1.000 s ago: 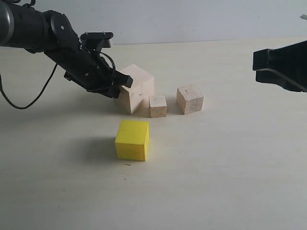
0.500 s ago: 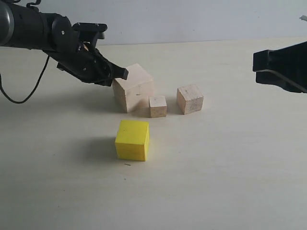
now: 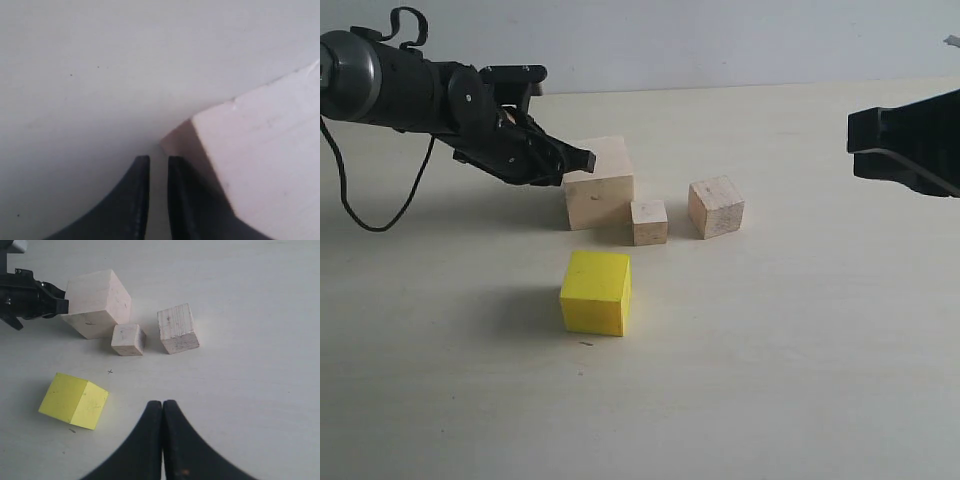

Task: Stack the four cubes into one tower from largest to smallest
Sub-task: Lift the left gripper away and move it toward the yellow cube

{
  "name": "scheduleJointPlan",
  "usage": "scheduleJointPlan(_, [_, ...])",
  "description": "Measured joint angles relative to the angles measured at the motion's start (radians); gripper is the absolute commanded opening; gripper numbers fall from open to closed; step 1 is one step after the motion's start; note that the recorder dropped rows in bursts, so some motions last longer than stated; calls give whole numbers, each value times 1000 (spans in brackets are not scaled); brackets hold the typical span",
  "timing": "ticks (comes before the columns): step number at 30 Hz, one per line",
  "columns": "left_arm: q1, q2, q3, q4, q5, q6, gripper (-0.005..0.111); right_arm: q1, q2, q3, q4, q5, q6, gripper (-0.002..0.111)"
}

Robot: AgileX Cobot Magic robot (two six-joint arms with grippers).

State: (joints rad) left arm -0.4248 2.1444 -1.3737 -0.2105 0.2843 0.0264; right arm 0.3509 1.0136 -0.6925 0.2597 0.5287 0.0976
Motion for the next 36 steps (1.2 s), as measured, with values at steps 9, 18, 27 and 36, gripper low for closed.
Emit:
scheduleJointPlan(9, [0, 0, 0, -5, -50, 0, 16, 0, 0, 0, 0, 0, 0, 0])
scheduleJointPlan(18, [0, 0, 0, -24, -59, 0, 16, 0, 0, 0, 0, 0, 0, 0])
scheduleJointPlan(27, [0, 0, 0, -24, -73, 0, 16, 0, 0, 0, 0, 2, 0, 0])
scheduleJointPlan(36, [69, -150, 5, 15, 93, -2, 16, 0, 0, 0, 0, 2, 0, 0])
